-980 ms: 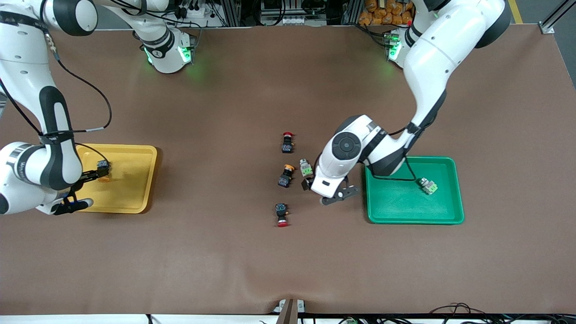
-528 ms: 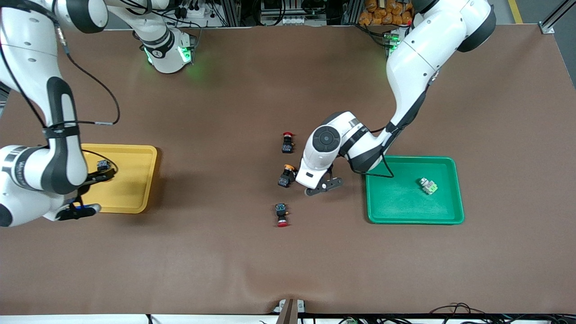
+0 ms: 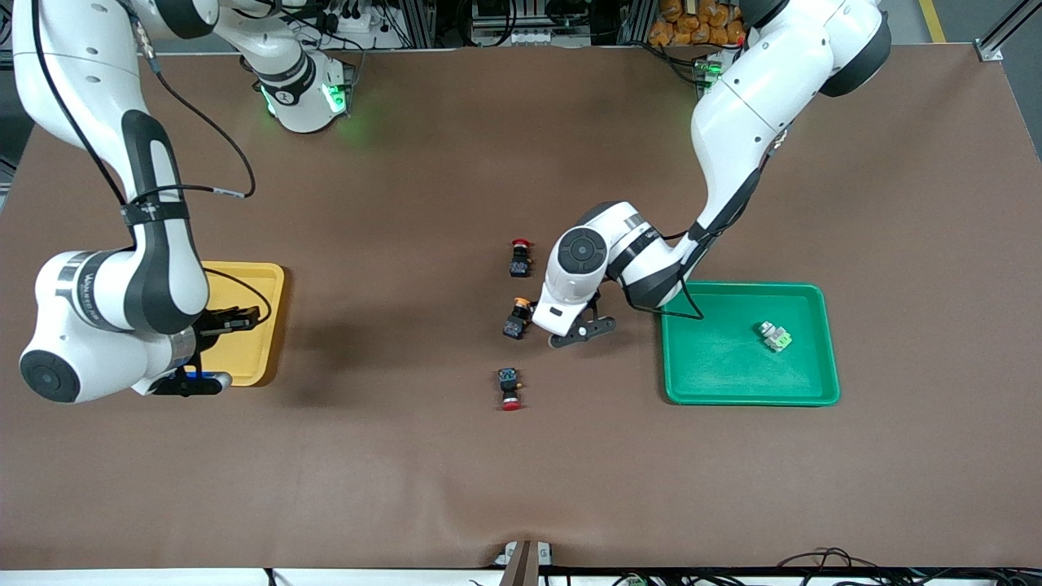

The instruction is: Place green and yellow buttons in trays

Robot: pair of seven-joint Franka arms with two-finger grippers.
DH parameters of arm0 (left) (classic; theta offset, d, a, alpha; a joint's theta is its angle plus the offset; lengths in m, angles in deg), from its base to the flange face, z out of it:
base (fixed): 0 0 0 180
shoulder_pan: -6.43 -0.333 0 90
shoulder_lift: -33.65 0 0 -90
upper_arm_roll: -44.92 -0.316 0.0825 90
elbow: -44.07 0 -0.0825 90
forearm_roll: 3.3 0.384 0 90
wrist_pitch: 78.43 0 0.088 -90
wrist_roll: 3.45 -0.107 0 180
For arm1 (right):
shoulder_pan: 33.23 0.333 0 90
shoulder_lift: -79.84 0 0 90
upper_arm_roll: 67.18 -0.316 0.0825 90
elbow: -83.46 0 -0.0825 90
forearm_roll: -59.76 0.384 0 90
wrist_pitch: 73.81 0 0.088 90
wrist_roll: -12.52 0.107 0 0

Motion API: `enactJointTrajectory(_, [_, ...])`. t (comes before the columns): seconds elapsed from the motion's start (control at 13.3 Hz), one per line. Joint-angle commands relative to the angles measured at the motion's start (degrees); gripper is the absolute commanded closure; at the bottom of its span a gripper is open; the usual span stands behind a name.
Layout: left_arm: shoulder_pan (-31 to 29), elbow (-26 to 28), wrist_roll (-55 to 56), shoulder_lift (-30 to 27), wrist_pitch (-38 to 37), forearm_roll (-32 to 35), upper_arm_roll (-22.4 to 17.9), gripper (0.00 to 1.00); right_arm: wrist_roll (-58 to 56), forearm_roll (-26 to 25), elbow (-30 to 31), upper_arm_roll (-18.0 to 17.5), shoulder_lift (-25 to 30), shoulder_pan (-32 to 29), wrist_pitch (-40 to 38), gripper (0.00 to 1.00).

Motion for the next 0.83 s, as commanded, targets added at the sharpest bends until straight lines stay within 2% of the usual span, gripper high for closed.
enactJointTrajectory(0.0, [0.8,0.2,1.5,-0.3,0.5,1.7,-0.2,0.58,0.9,6.5,6.7,9.2,3.4,9.0,2.7,0.60])
enactJointTrajectory(0.08, [0.9,0.2,1.4,-0.3,0.5,1.6,-0.2,0.63,0.9,9.2,7.3,13.1,3.0,12.9,2.9,0.60])
enactJointTrajectory(0.23, [0.5,0.2,0.6,-0.9,0.0,1.8,-0.2,1.00,0.9,13.5,9.5,21.5,2.6,21.6,4.3,0.60])
enactJointTrajectory(0.3, [-0.4,0.2,-0.9,-1.5,-1.2,1.8,-0.2,1.00,0.9,15.7,10.6,23.8,2.2,24.1,4.6,0.59])
enactJointTrajectory(0.53, [-6.1,-0.4,-8.4,-6.0,-10.2,1.6,1.2,1.00,0.9,19.3,11.2,23.9,0.9,24.6,6.1,0.55])
enactJointTrajectory(0.6, [-7.4,-0.2,-8.7,-7.8,-11.8,1.6,1.2,1.00,0.7,19.5,10.9,23.8,0.4,24.7,6.5,0.48])
enactJointTrajectory(0.68, [-8.8,-0.1,-9.8,-9.3,-14.6,1.6,1.3,1.00,0.9,19.6,10.2,23.4,-0.4,25.3,6.5,0.28])
enactJointTrajectory(0.75, [-10.3,0.0,-12.9,-10.8,-17.6,1.6,1.3,1.00,1.0,19.6,9.6,23.0,-0.8,26.7,6.6,0.17])
